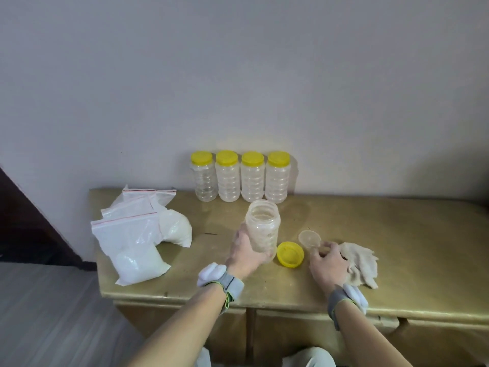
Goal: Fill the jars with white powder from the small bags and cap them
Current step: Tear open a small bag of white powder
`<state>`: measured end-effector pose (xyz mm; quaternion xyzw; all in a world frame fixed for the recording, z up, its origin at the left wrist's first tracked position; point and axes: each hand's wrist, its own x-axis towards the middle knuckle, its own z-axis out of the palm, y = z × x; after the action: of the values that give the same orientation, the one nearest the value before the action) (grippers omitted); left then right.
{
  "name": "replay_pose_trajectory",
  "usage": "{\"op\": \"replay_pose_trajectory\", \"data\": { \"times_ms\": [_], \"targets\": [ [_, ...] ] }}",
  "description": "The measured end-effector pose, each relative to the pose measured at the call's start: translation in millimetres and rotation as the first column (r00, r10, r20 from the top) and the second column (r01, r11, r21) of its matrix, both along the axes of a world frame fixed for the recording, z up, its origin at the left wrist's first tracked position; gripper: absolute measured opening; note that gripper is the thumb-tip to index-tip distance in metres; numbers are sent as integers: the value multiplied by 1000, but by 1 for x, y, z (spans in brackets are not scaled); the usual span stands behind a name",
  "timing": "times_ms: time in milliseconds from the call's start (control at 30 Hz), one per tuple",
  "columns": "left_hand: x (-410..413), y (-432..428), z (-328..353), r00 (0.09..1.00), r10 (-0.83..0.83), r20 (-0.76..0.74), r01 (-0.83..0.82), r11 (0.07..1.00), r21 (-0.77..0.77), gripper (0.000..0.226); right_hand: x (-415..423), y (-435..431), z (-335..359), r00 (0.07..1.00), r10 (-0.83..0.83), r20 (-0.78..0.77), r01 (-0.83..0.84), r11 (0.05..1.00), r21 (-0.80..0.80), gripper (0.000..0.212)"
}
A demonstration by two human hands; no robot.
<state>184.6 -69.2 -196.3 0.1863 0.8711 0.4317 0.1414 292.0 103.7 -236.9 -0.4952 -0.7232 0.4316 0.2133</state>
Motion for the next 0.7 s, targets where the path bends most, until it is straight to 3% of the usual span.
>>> {"op": "replay_pose_trajectory", "data": {
  "times_ms": [100, 167, 267, 400, 500, 600, 700],
  "targets": [
    [-3, -20, 3, 994, -96, -53, 86, 983, -163, 90, 2, -5, 2, 999, 24, -47, -23, 999, 38, 21],
    [-12, -42, 8, 976, -155, -152, 111, 958, -266, 77, 3, -22, 4, 991, 129, -36, -119, 973, 196, 17],
    [-29, -76, 21, 911, -248, -328, 122, 925, -360, 52, 0, -54, 7, 929, 368, 40, -348, 833, 429, 25],
    [-54, -124, 37, 817, -237, -525, 21, 924, -383, 37, -27, -109, 9, 763, 627, 159, -581, 556, 594, 23],
    [-73, -155, 43, 767, -184, -614, -104, 910, -402, 39, -57, -147, 15, 667, 716, 205, -672, 459, 581, 24],
    [-91, -185, 49, 711, -161, -685, -251, 851, -461, 49, -83, -178, 14, 551, 744, 378, -815, 384, 433, 23],
    [-103, -207, 56, 760, -127, -637, -324, 776, -541, 56, -94, -198, 5, 450, 714, 536, -893, 366, 261, 28]
  ]
}}
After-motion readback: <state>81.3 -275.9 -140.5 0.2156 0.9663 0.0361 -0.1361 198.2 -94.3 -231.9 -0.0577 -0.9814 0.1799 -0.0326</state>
